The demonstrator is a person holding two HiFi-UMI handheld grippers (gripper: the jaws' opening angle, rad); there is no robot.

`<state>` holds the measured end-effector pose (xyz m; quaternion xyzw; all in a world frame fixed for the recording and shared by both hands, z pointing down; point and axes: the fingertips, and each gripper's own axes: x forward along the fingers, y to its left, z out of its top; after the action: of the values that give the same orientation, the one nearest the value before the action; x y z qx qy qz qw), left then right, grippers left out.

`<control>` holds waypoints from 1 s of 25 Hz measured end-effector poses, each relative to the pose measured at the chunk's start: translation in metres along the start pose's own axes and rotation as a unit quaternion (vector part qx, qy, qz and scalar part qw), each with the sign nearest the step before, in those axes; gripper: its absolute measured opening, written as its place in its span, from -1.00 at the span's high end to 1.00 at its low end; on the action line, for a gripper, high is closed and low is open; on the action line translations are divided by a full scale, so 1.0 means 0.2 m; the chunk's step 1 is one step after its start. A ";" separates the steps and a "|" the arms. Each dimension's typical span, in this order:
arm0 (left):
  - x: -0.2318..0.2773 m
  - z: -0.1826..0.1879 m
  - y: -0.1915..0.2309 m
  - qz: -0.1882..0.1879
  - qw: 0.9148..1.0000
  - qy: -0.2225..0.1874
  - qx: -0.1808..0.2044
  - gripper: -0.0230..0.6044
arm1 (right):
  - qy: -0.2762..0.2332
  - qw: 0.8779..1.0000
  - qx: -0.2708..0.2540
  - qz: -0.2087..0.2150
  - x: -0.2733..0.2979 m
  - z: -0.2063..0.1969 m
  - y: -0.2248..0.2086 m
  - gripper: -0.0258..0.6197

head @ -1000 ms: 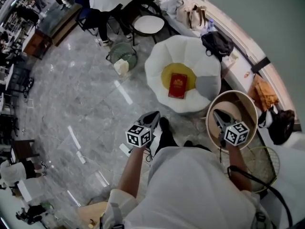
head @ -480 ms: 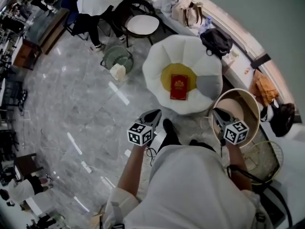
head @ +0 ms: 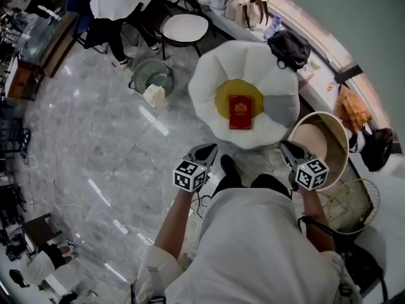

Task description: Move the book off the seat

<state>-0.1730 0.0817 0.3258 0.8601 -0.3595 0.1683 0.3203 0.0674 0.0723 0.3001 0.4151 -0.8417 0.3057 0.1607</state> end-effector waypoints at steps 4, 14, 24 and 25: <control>0.02 -0.01 0.05 -0.006 1.000 -0.004 -0.017 0.92 | 0.006 1.000 -0.003 -0.008 0.03 0.00 0.01 0.76; 0.17 -0.06 0.05 -0.016 0.999 0.004 -0.034 0.92 | 0.027 0.999 0.008 -0.018 0.09 -0.10 -0.11 0.77; 0.46 -0.16 0.12 0.017 0.998 0.003 -0.056 0.92 | 0.080 0.997 -0.003 0.020 0.30 -0.24 -0.35 0.77; 0.50 -0.17 0.14 0.021 0.998 0.003 -0.059 0.92 | 0.085 0.996 -0.006 0.022 0.33 -0.25 -0.39 0.77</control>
<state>-0.1267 0.0381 0.4154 0.8315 -0.3857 0.1559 0.3682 0.0903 0.0285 0.4018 0.3675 -0.8359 0.3382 0.2276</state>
